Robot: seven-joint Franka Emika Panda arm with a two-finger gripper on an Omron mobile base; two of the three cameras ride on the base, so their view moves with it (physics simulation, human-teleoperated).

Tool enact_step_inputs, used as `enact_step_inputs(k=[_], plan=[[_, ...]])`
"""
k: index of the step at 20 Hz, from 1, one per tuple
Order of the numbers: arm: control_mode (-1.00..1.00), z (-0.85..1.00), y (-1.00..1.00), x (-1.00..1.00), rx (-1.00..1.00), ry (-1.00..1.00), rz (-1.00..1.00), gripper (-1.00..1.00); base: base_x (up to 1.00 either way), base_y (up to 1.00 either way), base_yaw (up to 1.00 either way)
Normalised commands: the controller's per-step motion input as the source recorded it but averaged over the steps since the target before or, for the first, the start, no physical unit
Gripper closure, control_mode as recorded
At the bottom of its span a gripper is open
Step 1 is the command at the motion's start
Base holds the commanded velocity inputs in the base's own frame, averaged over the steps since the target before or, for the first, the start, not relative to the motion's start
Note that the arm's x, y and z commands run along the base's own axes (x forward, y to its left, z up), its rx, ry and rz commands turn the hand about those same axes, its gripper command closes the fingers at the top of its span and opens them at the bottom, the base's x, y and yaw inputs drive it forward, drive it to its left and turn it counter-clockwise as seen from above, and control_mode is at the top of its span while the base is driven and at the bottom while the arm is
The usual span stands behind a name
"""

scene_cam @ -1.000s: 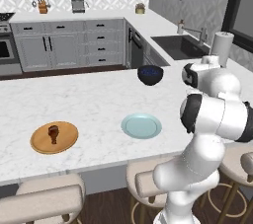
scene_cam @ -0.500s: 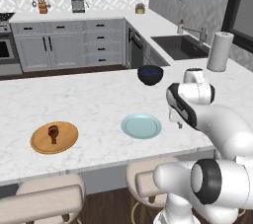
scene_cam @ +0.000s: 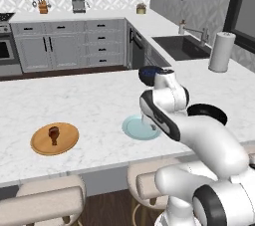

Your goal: Pick the chicken drumstick and tomato from their plates and place them in the bowl. Then put the bowl in the fridge.

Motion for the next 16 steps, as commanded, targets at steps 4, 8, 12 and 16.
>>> enact_step_inputs(k=[4,8,12,16], plan=[[-1.00,0.00,1.00,0.68,0.00,0.04,0.12,-1.00,0.00,0.00,0.00],[-1.00,-0.04,1.00,0.39,0.00,-0.04,0.15,-1.00,0.00,0.00,0.00],[-1.00,-0.09,1.00,0.54,0.00,-0.07,0.06,-1.00,0.00,0.00,0.00],[-1.00,0.00,1.00,0.70,0.00,-0.01,0.05,-1.00,0.00,0.00,0.00]])
